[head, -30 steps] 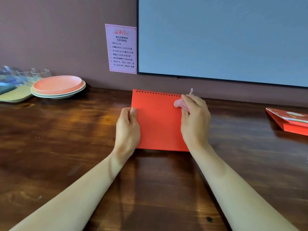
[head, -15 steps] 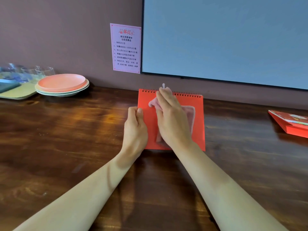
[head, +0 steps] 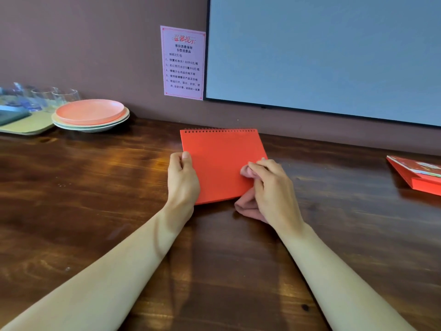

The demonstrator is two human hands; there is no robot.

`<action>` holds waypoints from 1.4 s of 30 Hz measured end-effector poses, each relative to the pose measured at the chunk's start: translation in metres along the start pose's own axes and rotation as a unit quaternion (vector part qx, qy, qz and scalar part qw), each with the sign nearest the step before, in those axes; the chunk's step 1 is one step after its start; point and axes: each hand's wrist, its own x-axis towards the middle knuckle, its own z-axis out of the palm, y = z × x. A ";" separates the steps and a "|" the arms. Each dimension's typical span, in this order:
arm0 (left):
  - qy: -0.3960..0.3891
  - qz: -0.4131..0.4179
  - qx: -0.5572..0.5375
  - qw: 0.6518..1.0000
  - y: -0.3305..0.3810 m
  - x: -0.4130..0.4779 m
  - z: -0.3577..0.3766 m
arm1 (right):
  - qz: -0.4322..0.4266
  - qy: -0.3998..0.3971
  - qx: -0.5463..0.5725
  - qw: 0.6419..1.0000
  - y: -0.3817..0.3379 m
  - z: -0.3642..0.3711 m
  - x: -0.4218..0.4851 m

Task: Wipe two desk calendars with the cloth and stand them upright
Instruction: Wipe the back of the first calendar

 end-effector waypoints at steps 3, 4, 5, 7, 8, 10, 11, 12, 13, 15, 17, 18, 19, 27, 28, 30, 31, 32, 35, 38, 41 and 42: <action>0.008 -0.023 -0.005 1.000 0.001 0.000 0.000 | 0.011 -0.002 -0.063 0.998 -0.005 -0.004 0.003; 0.011 -0.027 -0.010 1.000 0.002 0.001 0.001 | 0.002 -0.019 -0.075 0.997 -0.008 -0.004 0.005; 0.015 -0.034 -0.020 0.999 0.003 0.001 0.001 | -0.014 -0.038 -0.079 0.996 -0.010 -0.004 0.006; 0.017 -0.051 -0.042 0.998 0.005 0.002 0.001 | -0.042 -0.051 -0.077 0.995 -0.014 -0.006 0.007; 0.014 -0.057 -0.049 0.997 0.006 0.002 0.001 | -0.040 -0.035 -0.067 0.996 -0.013 -0.006 0.007; 0.008 -0.065 -0.063 0.996 0.005 0.002 -0.001 | 0.003 0.023 -0.045 0.999 -0.012 -0.008 0.010; 0.004 -0.067 -0.067 0.996 0.006 0.001 -0.001 | 0.034 0.050 -0.041 0.997 -0.010 -0.009 0.012; 0.000 -0.068 -0.068 0.995 0.006 0.000 -0.001 | 0.060 0.067 -0.043 0.995 -0.009 -0.008 0.014; -0.003 -0.067 -0.069 0.995 0.006 0.000 0.000 | 0.074 0.072 -0.047 0.994 -0.010 -0.006 0.016; -0.002 -0.058 -0.064 0.996 0.006 -0.001 0.002 | 0.059 0.044 -0.049 0.996 -0.014 0.001 0.015; 0.003 -0.045 -0.058 0.997 0.005 -0.001 0.004 | 0.002 -0.007 -0.027 1.000 -0.022 0.009 0.010; 0.004 -0.041 -0.056 0.998 0.005 -0.001 0.004 | -0.032 -0.033 -0.014 0.999 -0.026 0.013 0.008; 0.004 -0.038 -0.056 0.998 0.004 -0.001 0.004 | -0.057 -0.057 -0.009 0.997 -0.030 0.016 0.006; -0.044 0.013 -0.021 0.999 0.005 -0.011 0.008 | -0.004 -0.071 -0.086 0.994 -0.035 0.022 0.044; -0.054 0.023 -0.007 0.998 0.004 -0.013 0.008 | 0.006 -0.080 -0.091 0.993 -0.039 0.024 0.049; -0.058 0.041 0.004 0.997 0.004 -0.014 0.007 | -0.020 -0.113 -0.103 0.988 -0.046 0.031 0.051; -0.057 0.042 0.002 0.997 0.003 -0.014 0.006 | -0.046 -0.129 -0.112 0.984 -0.048 0.035 0.049; -0.058 0.040 -0.003 0.997 0.003 -0.014 0.005 | -0.067 -0.143 -0.120 0.980 -0.050 0.037 0.046; -0.063 0.039 -0.018 0.997 0.003 -0.015 0.004 | -0.070 -0.174 -0.136 0.973 -0.043 0.034 0.043; -0.079 0.065 0.008 0.995 0.005 -0.017 0.007 | -0.043 -0.142 -0.172 0.974 -0.032 0.024 0.048; -0.101 0.090 0.034 0.990 0.005 -0.020 0.010 | 0.037 -0.070 -0.178 0.981 -0.028 0.018 0.061; -0.109 0.090 0.035 0.989 0.006 -0.022 0.009 | 0.062 -0.064 -0.175 0.981 -0.029 0.018 0.064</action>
